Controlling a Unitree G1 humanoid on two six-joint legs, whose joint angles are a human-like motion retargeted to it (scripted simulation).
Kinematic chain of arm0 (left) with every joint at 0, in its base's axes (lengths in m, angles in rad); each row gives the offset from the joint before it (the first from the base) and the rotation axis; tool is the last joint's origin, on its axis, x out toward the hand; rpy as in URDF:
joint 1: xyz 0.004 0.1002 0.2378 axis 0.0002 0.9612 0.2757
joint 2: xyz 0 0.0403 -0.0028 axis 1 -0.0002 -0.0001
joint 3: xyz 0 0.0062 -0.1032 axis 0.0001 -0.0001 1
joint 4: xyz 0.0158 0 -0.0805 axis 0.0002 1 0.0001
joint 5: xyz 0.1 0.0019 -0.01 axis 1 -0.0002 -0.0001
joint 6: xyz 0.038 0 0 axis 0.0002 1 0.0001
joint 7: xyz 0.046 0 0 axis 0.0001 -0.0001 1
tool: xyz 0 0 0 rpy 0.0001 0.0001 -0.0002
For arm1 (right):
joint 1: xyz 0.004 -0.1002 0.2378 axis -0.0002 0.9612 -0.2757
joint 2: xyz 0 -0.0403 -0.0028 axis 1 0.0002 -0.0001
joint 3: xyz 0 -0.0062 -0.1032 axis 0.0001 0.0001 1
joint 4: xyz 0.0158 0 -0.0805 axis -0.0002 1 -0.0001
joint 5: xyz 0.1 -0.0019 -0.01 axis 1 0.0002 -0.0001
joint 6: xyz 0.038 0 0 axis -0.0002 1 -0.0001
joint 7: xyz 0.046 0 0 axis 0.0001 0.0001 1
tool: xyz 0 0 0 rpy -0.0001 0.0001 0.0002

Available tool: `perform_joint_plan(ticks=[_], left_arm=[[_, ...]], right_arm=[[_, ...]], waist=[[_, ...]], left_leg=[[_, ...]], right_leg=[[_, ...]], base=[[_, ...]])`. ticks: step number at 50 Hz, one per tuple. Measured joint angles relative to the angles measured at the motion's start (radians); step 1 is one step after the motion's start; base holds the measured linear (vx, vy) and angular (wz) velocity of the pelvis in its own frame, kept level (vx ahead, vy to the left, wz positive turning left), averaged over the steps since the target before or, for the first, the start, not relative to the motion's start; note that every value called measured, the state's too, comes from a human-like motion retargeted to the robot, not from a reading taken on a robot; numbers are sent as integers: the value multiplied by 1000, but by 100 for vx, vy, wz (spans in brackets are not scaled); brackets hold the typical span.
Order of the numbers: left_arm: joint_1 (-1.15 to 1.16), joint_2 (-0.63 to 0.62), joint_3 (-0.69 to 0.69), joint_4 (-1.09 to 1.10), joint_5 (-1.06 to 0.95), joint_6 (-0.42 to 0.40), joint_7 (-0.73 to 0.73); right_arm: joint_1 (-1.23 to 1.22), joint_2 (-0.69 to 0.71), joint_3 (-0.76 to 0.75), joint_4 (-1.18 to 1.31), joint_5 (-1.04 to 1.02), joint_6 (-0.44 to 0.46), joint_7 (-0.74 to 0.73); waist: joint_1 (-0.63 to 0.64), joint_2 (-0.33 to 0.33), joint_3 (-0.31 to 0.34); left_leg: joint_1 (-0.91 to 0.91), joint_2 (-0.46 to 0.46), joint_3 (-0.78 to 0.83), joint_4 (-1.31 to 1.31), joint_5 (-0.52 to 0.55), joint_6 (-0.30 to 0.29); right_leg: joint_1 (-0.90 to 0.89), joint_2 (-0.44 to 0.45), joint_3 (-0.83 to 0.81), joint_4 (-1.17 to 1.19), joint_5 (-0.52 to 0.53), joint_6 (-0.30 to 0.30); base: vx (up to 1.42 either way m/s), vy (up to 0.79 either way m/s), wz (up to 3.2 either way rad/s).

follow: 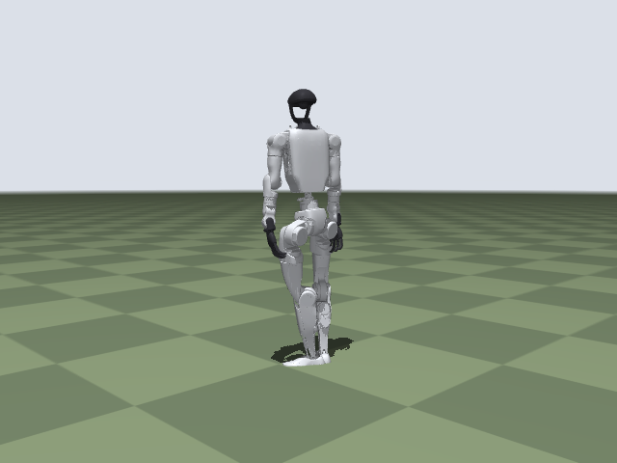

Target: In place motions

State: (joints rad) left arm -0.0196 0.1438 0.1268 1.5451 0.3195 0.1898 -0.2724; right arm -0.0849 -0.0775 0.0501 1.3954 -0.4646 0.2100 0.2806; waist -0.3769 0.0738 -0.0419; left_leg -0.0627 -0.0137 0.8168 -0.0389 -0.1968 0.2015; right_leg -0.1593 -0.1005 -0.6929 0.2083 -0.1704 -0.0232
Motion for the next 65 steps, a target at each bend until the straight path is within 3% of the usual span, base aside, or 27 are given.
perform_joint_plan(ticks=[3,5,7,10,22,29,32,36,38,40,42,47,50,55,58,62,65], left_arm=[[-16,3,6,-16,-3,-1,2],[-25,2,3,-27,-10,-4,3],[-34,-2,-6,-36,-22,-3,2],[-38,-10,13,-41,-32,-5,3],[-51,-68,-29,-31,-40,-22,-3],[-43,-69,-45,-11,-15,-9,21],[-27,-67,-41,-14,-29,2,64],[3,-65,-11,-10,-44,11,114],[12,-65,-5,-4,-59,12,131],[12,-70,-3,1,-68,11,137],[4,-84,0,2,-74,12,133],[3,-113,-9,-22,-80,-1,110],[4,-125,-23,-34,-64,-4,104],[-3,-120,-68,-32,-11,18,112],[5,-112,-85,-27,23,27,114],[4,-106,-91,-14,52,32,106],[-1,-107,-77,-17,39,30,104]], right_arm=[[4,-17,-17,54,15,16,-13],[16,-25,-42,83,28,23,-20],[29,-29,-77,109,36,30,-31],[50,-34,-93,129,36,37,-41],[64,-32,-116,96,25,35,-47],[41,-4,-105,36,41,23,-35],[28,6,-85,14,41,17,-25],[9,19,-47,5,28,19,-20],[3,20,-32,1,29,13,-19],[-2,17,-20,-4,30,8,-16],[-12,5,-11,-11,20,4,-13],[-23,-27,-7,-3,-9,2,-20],[-20,-42,-21,18,-4,8,-33],[-3,-58,-61,70,37,23,-55],[18,-65,-74,100,45,32,-64],[47,-68,-112,132,31,46,-86],[75,-66,-133,139,47,43,-102]], waist=[[120,-17,-24],[158,-27,-32],[53,-22,-30],[53,-34,-45],[6,2,-52],[-3,16,-82],[-13,-12,-93],[34,-68,-107],[66,-81,-89],[94,-94,-74],[122,-105,-56],[158,-105,-29],[162,-81,-23],[252,-63,2],[334,-70,12],[141,-18,-39],[121,-13,-49]], left_leg=[[12,5,152,-1,-29,-32],[22,1,194,0,-43,-46],[16,-14,86,10,-46,-41],[19,-13,94,30,-57,-59],[52,28,128,68,-61,-114],[60,97,211,171,-38,-160],[44,147,186,327,-6,-121],[-35,227,48,637,20,35],[-72,240,-75,745,52,60],[-116,186,-206,772,90,60],[-167,71,-373,758,124,49],[-188,-13,-472,669,107,43],[-202,-61,-559,569,86,-4],[-169,-66,-521,325,122,-29],[-148,-61,-449,210,246,12],[-90,-41,-493,155,232,-36],[-67,-50,-481,116,232,-22]], right_leg=[[43,-29,-77,23,-25,4],[55,-52,-111,30,18,17],[77,-46,-210,-45,139,46],[54,-33,-120,-70,144,29],[56,40,-27,-152,170,22],[21,50,66,-140,153,17],[23,22,102,-141,159,20],[24,-17,198,-125,167,20],[40,-8,237,-125,176,11],[46,-14,266,-131,192,7],[43,-30,297,-133,210,7],[41,-35,369,-132,230,13],[34,-15,409,-135,238,16],[42,41,535,-136,246,13],[60,68,653,-135,249,9],[66,65,510,-140,218,10],[73,67,509,-142,210,11]], base=[[11,-3,-286],[20,-7,-137],[22,-9,114],[27,-10,-40],[22,-6,-37],[24,-5,-42],[30,-5,-49],[26,-9,-134],[19,-1,-163],[15,10,-139],[5,20,-140],[10,16,-120],[8,14,-103],[7,11,-175],[10,5,-180],[3,6,146],[0,6,1]])
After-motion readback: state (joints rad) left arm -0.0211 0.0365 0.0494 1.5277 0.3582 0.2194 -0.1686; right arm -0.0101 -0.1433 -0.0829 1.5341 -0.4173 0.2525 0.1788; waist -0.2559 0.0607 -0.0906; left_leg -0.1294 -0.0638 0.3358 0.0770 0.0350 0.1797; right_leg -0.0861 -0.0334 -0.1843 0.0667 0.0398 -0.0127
